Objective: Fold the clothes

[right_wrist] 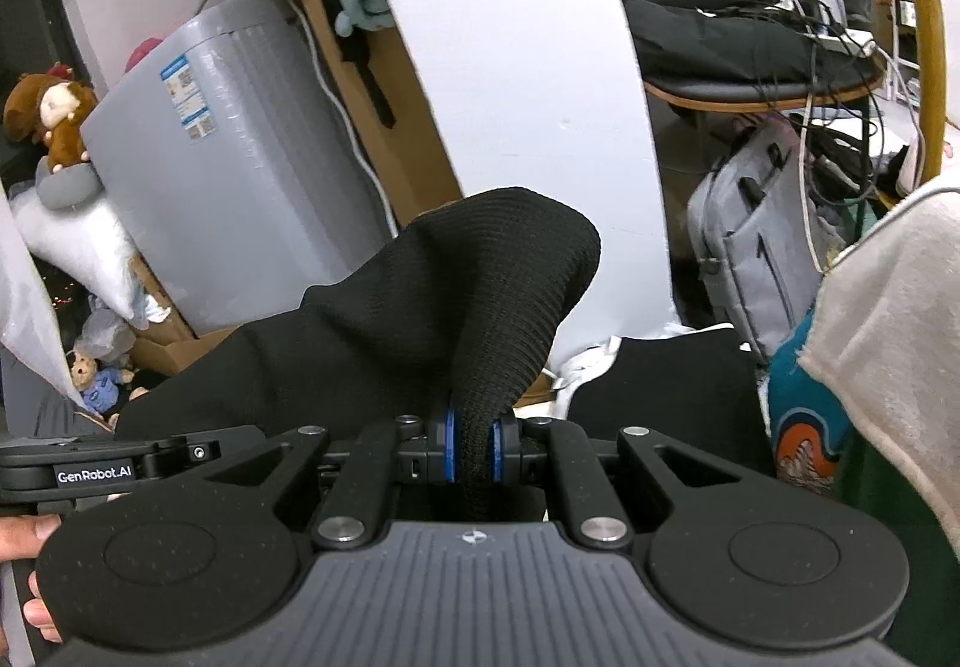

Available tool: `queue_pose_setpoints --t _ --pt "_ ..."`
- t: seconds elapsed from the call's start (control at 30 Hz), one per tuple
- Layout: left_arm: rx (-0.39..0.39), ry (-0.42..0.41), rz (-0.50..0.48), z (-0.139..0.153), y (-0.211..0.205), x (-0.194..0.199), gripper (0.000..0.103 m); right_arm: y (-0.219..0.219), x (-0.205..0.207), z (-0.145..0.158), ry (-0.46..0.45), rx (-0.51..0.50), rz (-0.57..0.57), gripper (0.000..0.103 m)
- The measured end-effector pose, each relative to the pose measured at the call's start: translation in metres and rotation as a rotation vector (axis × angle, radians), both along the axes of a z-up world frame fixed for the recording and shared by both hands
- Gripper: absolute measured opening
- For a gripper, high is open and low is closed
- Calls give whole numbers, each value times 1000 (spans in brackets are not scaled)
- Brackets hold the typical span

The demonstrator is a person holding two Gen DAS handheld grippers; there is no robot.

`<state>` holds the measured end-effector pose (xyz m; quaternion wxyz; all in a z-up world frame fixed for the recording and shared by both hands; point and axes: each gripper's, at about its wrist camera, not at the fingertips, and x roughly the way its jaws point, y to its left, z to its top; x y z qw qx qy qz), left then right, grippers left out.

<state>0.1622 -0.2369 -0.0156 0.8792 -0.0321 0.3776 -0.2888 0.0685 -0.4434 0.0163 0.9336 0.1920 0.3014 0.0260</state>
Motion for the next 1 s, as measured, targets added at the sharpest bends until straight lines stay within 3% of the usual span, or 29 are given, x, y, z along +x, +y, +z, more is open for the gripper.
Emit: queue_pose_setpoints --t 0.47,1.0 --pt "-21 38 -15 -14 -38 9 32 -40 -5 -8 12 -24 -46 12" --pt "23 53 12 -37 -67 25 33 -59 18 -29 50 -43 -36 12"
